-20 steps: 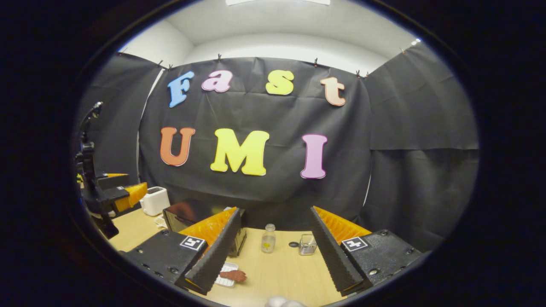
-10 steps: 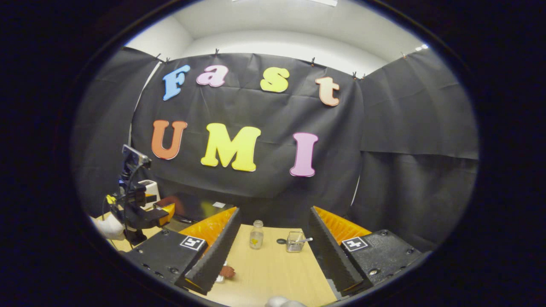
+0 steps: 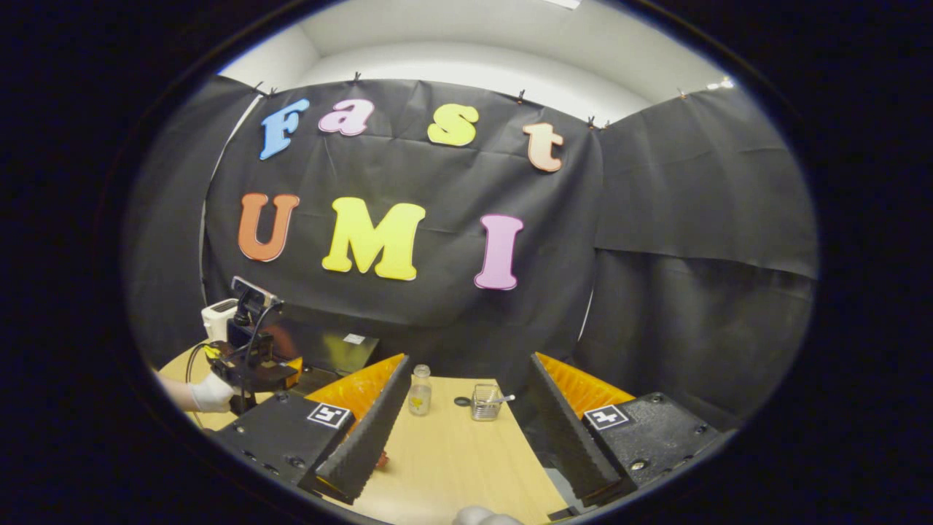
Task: Open the electric oven with the left hand, put the food in, and close the electric oven.
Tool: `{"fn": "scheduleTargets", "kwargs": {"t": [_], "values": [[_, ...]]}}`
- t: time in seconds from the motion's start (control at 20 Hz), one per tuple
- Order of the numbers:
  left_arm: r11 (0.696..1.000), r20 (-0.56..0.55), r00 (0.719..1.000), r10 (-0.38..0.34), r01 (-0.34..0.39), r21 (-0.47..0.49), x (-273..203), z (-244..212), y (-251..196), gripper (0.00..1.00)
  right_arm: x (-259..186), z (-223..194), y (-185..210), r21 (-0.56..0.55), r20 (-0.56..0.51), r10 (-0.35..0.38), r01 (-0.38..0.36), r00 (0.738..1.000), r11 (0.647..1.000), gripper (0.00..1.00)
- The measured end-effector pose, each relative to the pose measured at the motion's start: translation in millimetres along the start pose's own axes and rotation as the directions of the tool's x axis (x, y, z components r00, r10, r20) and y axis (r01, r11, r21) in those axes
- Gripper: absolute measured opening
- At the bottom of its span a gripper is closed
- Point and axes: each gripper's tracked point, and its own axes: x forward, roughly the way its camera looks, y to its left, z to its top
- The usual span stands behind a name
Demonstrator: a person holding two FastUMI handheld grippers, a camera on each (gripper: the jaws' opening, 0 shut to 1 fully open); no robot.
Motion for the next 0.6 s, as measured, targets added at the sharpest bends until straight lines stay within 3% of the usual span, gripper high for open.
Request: {"fn": "scheduleTargets", "kwargs": {"t": [0.25, 0.6], "values": [[0.998, -0.027, 1.0, 0.012, -0.014, -0.056, -3, -5, 4, 0.98, 0, -4, 12, 0.007, -0.01, 0.027, -0.027, 1.0, 1.0, 1.0], [0.999, -0.024, 1.0, 0.008, -0.009, -0.036, -23, -14, 2, 0.97, -6, -5, 17, 0.008, -0.006, 0.048, -0.048, 0.999, 0.999, 1.0]]}}
